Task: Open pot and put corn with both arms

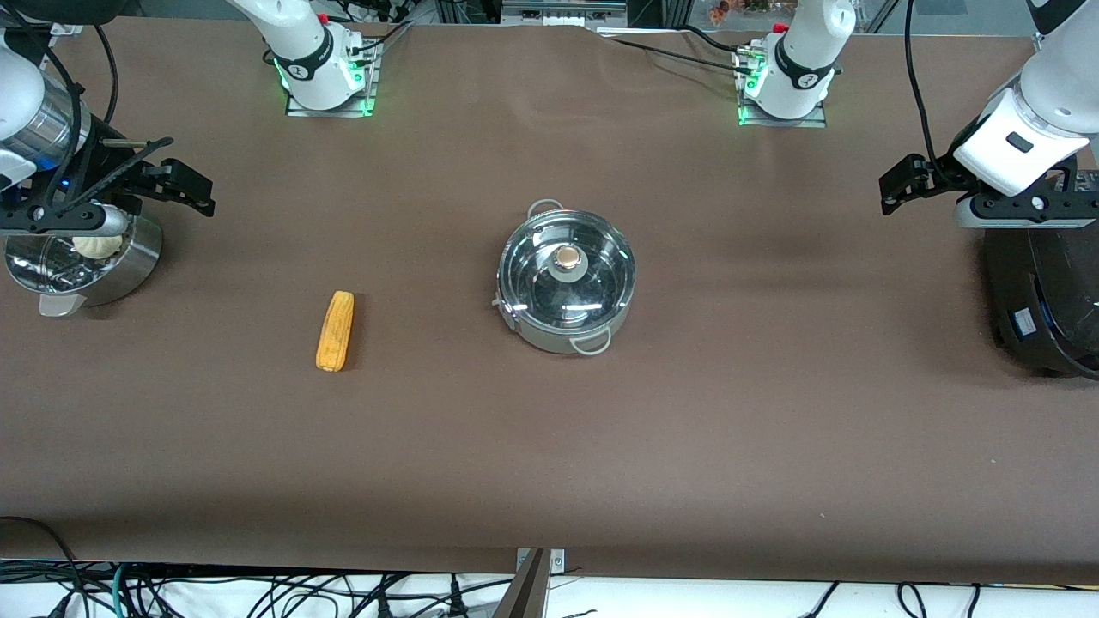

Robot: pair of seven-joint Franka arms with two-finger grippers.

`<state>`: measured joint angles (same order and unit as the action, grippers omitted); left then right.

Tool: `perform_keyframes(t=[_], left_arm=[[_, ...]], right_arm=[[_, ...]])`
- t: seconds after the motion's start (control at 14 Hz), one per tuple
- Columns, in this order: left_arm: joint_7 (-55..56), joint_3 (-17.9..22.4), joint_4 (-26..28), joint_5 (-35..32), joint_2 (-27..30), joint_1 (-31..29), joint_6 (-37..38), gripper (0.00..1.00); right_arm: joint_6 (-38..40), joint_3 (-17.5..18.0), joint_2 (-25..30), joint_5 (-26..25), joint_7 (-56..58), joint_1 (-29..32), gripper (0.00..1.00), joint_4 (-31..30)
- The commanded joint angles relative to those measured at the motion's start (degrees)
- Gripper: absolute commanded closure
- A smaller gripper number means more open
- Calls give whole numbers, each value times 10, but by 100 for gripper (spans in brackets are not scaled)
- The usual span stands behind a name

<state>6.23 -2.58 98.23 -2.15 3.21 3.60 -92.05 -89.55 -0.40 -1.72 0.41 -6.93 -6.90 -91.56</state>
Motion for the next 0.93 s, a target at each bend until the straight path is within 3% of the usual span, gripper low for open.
perform_keyframes(t=[0.0, 0.86], left_arm=[[-13, 0, -23, 4, -11, 1, 16, 0], [-14, 0, -23, 4, -11, 1, 17, 0]], right_arm=[[11, 1, -5, 1, -7, -3, 0, 13], [12, 5, -5, -1, -11, -14, 0, 11]])
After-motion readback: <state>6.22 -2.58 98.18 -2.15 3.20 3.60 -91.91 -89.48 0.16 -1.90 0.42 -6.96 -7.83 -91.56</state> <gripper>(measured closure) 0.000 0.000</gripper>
